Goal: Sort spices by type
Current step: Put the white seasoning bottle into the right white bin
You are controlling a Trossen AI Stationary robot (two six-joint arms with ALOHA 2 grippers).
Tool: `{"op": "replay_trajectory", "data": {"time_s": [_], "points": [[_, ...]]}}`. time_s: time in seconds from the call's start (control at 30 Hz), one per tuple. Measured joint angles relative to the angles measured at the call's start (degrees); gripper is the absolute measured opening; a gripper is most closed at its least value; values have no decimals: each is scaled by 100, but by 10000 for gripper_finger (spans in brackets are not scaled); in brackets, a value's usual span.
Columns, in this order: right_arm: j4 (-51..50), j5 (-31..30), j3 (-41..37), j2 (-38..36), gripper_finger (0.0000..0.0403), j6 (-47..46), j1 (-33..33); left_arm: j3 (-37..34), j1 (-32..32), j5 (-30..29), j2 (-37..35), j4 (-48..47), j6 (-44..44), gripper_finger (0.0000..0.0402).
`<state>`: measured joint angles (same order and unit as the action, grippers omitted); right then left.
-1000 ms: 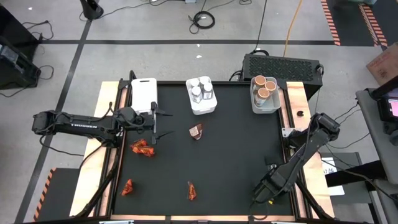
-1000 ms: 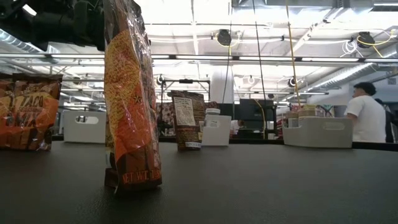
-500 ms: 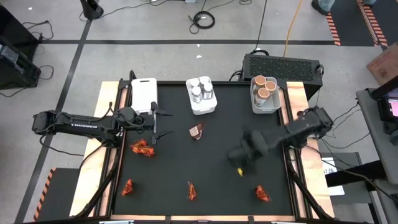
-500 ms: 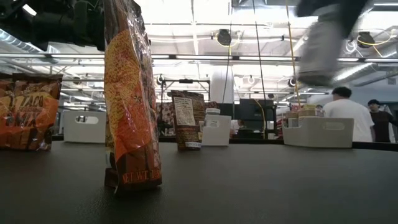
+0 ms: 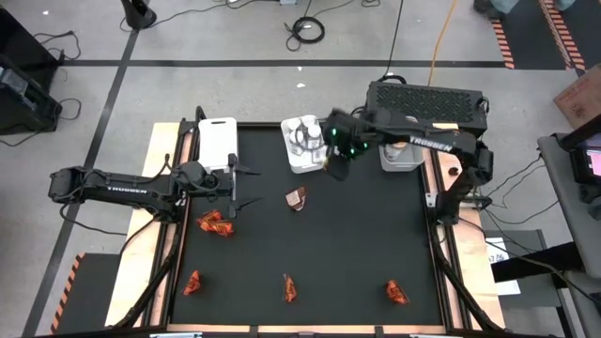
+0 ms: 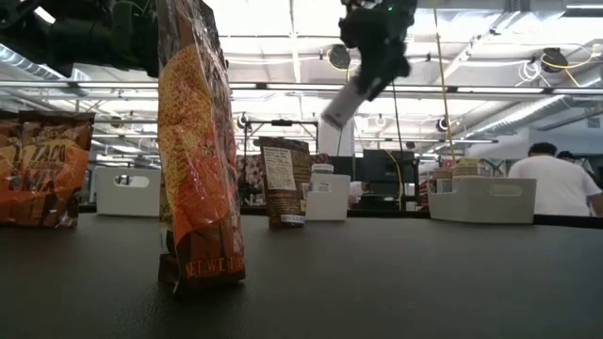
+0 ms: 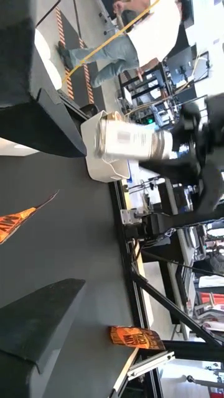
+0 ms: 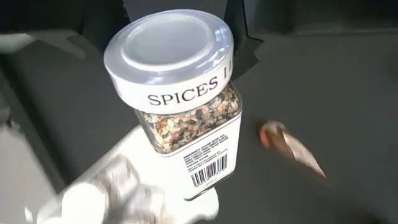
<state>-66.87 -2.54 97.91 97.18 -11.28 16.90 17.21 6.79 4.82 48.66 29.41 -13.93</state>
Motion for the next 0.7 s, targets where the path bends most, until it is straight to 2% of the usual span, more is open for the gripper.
{"op": "replay_trajectory", "data": {"time_s": [0.13, 0.27, 0.53, 0.7], "points": [[199, 257, 301, 437, 188, 826, 356, 0, 0, -2, -1, -2, 2, 338], [7, 281, 972, 1124, 191, 1319, 570, 0, 0, -3, -2, -12, 0, 338], [-1172, 259, 2644, 2575, 191, 1697, 830, 0, 0, 10, -2, -23, -11, 338], [-1488, 229, 2911, 3142, 192, 1966, 881, 0, 0, 27, -2, -33, -46, 338]]}}
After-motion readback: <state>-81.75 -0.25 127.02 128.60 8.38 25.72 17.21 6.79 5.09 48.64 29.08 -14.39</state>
